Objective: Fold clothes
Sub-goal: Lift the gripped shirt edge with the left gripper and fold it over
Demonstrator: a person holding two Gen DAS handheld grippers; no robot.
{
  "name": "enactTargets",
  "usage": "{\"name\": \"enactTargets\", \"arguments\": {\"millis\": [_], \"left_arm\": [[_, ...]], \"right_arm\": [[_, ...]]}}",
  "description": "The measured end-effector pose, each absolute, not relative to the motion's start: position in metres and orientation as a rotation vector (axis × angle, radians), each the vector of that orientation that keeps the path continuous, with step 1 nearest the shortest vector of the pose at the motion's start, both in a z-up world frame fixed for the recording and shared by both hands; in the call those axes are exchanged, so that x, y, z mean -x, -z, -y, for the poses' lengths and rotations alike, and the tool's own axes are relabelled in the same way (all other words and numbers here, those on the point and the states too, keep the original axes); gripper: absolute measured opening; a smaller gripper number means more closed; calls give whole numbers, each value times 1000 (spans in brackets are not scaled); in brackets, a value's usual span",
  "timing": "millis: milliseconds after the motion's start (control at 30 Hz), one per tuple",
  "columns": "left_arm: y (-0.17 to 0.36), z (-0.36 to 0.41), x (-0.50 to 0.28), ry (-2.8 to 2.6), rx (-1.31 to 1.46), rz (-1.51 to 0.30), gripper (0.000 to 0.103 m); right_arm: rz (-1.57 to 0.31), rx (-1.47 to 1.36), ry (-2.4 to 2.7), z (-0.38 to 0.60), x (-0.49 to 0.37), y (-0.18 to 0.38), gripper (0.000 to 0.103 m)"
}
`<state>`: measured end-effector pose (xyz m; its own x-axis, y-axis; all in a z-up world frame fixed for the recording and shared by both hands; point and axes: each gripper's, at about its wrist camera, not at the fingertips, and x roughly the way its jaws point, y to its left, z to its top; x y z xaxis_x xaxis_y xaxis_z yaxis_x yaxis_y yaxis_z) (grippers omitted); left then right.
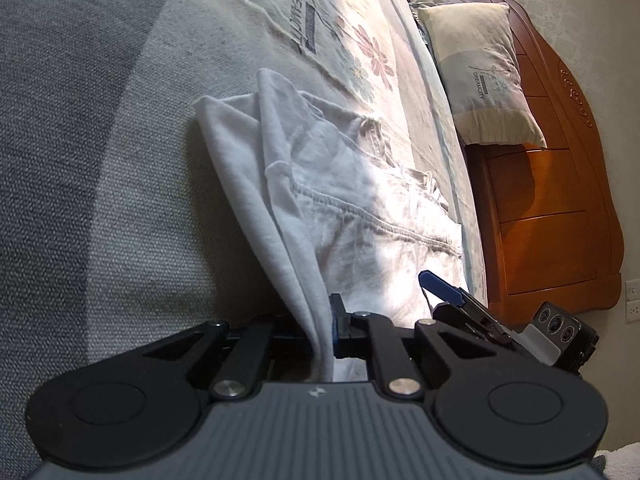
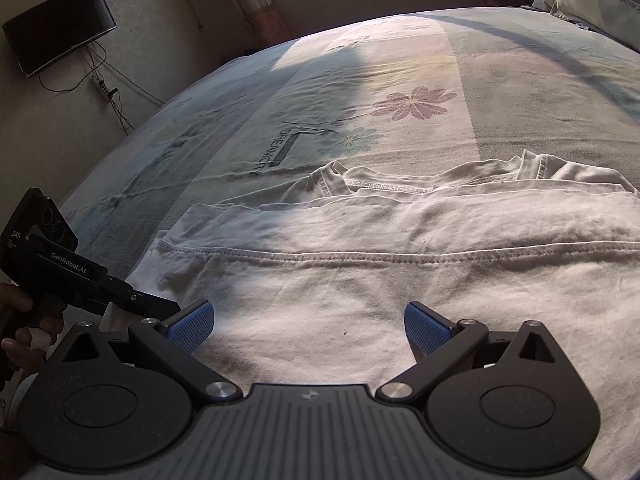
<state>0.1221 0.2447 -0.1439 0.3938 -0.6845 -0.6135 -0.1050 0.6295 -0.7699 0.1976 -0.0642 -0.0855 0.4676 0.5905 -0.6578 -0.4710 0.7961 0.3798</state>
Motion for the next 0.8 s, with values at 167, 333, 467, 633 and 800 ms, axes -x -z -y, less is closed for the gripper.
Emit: {"name": "enactTargets", "arguments": {"millis": [167,333,467,633,800], "left_arm": [[123,-230,-122,392,757,-1126,14],[99,-221,-116,405,750,-1068,14],[75,-210,-113,425,744,-1013,14],[48,-183,-116,477,707,-976,14],[26,-152,-126,532,702,-946,14]], "right_arm": [[-852,-189,-681,80,-185,73,103],[-800,-189,-708,106,-160,57,103],[-774,-216,-696,131,-144,51,103],[-743,-257,-666,160,-130,44,103],[-717,-293,-646,184,-120,39,103]]}}
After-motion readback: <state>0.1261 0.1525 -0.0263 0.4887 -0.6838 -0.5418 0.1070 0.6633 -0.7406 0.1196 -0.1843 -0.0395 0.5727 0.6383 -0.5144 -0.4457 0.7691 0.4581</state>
